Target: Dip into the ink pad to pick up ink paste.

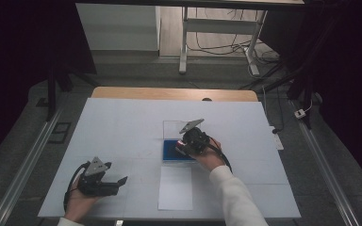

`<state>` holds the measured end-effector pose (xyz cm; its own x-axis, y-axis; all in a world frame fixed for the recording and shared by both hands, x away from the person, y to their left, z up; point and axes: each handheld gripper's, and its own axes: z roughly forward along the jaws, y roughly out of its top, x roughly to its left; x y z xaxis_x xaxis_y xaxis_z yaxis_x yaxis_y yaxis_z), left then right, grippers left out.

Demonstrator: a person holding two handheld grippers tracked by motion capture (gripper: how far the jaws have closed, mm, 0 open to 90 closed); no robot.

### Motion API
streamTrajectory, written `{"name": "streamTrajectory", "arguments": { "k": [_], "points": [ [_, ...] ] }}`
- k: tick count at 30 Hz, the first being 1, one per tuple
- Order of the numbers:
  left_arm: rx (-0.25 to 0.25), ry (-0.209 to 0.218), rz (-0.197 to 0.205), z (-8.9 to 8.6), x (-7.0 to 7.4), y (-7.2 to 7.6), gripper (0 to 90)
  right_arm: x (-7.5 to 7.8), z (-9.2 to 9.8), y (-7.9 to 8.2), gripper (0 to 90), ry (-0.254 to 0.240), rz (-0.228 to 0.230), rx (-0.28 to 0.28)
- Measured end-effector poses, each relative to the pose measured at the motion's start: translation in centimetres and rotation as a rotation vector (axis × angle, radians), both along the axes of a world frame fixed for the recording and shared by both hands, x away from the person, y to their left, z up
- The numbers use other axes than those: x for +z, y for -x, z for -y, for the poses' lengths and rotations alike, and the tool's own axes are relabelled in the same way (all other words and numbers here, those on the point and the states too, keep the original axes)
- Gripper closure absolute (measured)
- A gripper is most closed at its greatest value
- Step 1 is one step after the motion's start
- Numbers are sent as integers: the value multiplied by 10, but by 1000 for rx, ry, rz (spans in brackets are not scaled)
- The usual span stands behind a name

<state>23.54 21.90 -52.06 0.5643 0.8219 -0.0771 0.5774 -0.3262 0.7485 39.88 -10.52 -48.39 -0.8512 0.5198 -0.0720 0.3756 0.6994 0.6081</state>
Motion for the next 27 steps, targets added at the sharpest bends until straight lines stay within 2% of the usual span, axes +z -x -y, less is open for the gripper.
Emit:
{"name": "streamTrajectory", "arguments": {
  "k": [10,21,23,27],
  "points": [
    [-2,-3,-2,0,-1,0,170,0,1,-1,703,-10,-15,-6],
    [-2,-9,-3,1,-1,0,170,-2,3,1,701,-34,-4,-13],
    [-1,-8,-2,1,-1,0,170,-1,3,1,699,-26,-5,-10],
    [2,-2,-1,0,-1,-1,170,4,5,1,697,-44,3,0]
  ]
}}
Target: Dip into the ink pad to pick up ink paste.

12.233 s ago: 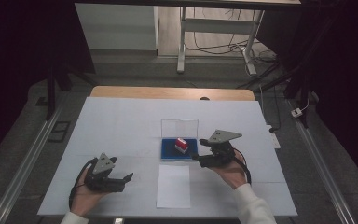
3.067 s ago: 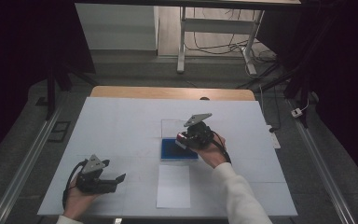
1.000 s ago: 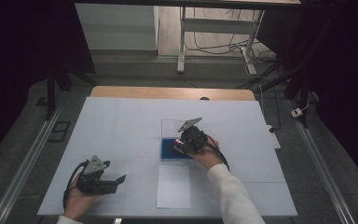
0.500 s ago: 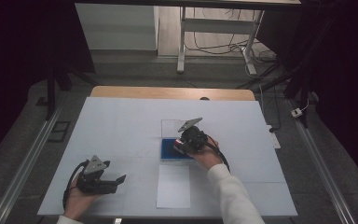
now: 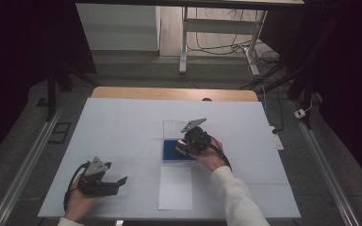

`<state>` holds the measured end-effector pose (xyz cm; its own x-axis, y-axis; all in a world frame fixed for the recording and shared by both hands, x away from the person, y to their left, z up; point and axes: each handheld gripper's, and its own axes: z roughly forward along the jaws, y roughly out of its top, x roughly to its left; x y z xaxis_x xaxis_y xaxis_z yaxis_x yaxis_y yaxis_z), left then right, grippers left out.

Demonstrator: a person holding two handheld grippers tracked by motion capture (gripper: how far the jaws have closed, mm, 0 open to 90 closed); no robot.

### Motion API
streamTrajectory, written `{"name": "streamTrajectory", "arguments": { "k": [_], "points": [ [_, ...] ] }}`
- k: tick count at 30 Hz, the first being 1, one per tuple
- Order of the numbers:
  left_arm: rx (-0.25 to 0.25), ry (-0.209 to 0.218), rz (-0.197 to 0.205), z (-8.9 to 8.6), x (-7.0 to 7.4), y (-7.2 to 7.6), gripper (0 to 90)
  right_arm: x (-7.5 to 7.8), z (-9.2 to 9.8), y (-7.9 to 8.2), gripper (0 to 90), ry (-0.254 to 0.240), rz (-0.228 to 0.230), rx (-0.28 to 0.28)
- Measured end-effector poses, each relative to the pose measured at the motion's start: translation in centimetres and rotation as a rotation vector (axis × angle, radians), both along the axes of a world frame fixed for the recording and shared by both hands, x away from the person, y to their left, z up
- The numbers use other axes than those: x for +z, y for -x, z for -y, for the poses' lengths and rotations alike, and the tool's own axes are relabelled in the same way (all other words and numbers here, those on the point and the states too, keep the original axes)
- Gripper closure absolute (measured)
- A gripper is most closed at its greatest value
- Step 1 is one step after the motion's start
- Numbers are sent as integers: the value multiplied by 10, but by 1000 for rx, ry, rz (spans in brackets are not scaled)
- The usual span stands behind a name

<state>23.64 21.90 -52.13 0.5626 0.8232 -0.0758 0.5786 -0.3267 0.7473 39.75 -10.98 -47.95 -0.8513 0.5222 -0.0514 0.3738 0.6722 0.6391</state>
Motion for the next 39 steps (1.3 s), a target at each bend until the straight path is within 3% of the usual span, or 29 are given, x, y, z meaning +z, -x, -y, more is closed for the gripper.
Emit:
{"name": "streamTrajectory", "arguments": {
  "k": [4,11,18,39],
  "points": [
    [5,-1,0,0,0,0,170,7,5,3,696,-52,34,-20],
    [3,-3,5,1,0,1,170,15,20,3,696,-119,24,-40],
    [10,0,9,0,1,1,170,17,27,5,696,-146,20,-31],
    [7,-4,10,0,1,2,170,28,49,32,695,-210,42,0]
  ]
}}
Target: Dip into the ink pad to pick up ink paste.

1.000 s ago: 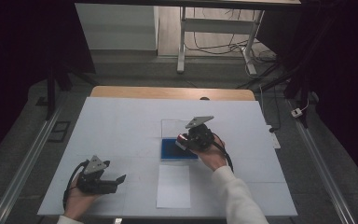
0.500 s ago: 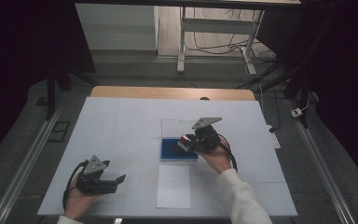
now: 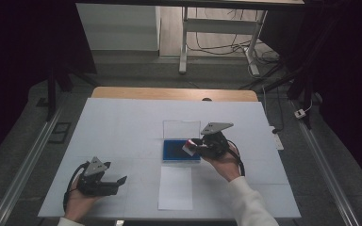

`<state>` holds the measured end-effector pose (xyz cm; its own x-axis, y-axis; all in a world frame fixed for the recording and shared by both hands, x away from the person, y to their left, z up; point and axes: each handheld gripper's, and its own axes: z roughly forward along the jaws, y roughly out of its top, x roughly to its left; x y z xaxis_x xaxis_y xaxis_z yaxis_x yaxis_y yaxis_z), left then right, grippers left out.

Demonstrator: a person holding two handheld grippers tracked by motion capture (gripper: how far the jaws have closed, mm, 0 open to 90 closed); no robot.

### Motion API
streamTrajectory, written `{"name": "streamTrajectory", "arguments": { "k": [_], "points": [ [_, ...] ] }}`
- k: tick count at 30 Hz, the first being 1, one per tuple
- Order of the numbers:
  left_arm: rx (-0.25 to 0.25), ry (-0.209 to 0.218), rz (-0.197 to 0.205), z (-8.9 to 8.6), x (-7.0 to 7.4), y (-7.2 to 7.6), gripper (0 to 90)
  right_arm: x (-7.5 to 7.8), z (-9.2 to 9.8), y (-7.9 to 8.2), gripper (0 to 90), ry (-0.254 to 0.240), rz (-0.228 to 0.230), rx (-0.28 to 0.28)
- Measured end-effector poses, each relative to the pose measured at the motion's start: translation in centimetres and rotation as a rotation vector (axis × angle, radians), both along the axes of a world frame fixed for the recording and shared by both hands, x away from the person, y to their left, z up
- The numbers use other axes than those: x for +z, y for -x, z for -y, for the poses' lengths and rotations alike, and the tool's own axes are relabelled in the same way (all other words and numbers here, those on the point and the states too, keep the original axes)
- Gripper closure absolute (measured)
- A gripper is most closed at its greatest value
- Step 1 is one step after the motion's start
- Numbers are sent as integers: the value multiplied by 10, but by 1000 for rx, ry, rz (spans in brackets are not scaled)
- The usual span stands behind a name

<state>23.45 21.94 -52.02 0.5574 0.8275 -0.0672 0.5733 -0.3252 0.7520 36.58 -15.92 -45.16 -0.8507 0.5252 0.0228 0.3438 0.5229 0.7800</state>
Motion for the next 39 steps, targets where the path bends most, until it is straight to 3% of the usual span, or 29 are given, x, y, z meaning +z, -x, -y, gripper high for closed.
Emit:
{"name": "streamTrajectory", "arguments": {
  "k": [9,25,39],
  "points": [
    [1,-3,2,0,0,1,170,4,9,14,694,-47,17,24],
    [0,-7,5,0,1,0,171,9,18,37,694,-33,37,71],
    [-1,-1,6,0,1,0,171,10,6,55,694,-15,38,137]
  ]
}}
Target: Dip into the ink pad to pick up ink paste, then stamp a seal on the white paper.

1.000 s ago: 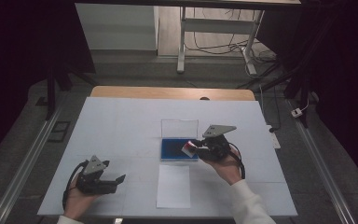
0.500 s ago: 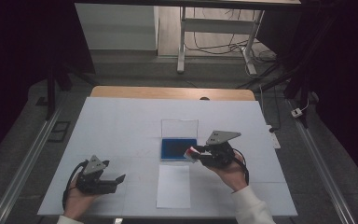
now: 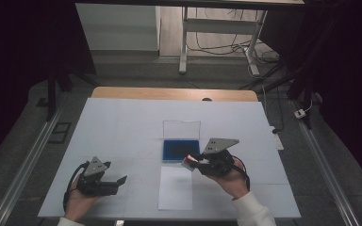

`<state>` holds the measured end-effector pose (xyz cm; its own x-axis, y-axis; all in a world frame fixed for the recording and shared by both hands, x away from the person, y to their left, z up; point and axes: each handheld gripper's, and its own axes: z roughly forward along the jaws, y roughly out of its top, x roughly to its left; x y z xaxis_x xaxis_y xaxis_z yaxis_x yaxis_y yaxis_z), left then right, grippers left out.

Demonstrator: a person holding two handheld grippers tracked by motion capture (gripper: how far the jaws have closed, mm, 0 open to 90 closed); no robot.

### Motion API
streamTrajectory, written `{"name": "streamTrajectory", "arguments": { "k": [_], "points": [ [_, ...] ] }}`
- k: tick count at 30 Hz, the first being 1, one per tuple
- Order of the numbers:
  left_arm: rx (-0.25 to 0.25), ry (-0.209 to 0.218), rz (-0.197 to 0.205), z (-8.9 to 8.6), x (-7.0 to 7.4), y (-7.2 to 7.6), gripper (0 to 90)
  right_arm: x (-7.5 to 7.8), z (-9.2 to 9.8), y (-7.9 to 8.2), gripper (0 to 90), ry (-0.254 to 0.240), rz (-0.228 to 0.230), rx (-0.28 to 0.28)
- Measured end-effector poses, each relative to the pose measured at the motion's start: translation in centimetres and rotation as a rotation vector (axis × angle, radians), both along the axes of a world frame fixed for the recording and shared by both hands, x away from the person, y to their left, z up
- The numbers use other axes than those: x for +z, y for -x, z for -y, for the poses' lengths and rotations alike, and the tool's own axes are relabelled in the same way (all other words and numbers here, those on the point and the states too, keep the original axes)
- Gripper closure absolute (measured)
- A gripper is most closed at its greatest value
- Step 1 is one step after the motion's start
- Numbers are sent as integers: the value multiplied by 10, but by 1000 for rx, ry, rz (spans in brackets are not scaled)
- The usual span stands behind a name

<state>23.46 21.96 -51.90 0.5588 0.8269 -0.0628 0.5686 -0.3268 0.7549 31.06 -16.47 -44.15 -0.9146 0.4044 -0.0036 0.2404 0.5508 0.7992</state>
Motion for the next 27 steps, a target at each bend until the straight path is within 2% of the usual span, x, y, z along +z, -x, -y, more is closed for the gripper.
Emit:
{"name": "streamTrajectory", "arguments": {
  "k": [12,14,22,27],
  "points": [
    [0,-2,2,0,0,0,172,-3,-16,12,694,34,-15,70],
    [0,-2,2,1,0,0,173,-3,-17,13,694,46,-17,73],
    [-3,-4,3,1,0,0,173,-5,-19,14,693,44,-19,83],
    [-5,-5,4,1,1,0,173,-7,-23,15,693,52,-43,89]
  ]
}}
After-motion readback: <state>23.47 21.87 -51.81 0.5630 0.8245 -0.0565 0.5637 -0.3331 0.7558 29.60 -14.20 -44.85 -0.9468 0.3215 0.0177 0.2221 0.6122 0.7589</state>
